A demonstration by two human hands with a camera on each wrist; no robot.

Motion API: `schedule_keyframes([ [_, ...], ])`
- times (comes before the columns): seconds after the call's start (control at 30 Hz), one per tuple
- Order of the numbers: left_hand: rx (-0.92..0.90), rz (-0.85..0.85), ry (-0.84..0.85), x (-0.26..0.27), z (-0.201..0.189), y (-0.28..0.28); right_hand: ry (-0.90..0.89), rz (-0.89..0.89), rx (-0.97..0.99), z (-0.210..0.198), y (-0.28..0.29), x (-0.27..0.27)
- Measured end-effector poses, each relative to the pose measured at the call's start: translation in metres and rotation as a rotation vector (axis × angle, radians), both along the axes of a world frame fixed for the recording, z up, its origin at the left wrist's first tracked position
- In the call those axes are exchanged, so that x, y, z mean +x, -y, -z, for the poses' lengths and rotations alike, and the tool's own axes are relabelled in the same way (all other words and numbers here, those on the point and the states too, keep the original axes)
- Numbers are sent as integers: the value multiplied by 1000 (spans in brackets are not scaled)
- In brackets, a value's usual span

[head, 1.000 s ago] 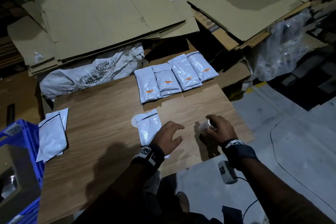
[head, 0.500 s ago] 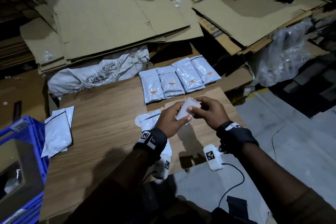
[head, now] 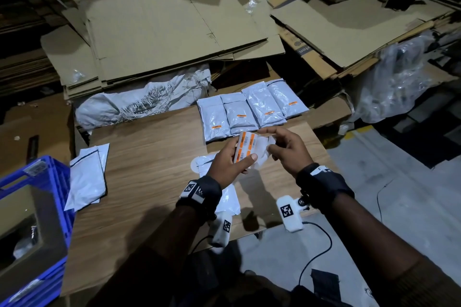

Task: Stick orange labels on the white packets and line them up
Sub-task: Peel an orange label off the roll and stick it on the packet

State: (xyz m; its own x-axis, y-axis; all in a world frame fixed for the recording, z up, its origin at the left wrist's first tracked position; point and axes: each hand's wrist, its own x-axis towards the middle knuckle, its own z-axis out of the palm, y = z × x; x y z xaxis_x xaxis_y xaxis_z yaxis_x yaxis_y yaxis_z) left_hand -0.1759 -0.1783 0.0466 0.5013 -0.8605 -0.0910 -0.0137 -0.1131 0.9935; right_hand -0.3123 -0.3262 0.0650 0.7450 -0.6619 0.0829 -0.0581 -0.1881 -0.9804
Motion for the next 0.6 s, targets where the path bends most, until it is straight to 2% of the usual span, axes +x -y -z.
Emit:
schedule_keyframes([
  [0.17, 2, -24, 6, 5, 1, -6, 28, 4, 74, -17, -15, 3],
  [0.37, 42, -61, 13, 9, 1, -15, 8, 59, 109, -19, -22, 2],
  [0.5, 65, -110, 42, 12, 1, -19, -5, 39, 38, -11, -22, 2],
  [0.6, 79, -123, 124, 12, 2, -21, -48, 36, -79, -3, -20, 2],
])
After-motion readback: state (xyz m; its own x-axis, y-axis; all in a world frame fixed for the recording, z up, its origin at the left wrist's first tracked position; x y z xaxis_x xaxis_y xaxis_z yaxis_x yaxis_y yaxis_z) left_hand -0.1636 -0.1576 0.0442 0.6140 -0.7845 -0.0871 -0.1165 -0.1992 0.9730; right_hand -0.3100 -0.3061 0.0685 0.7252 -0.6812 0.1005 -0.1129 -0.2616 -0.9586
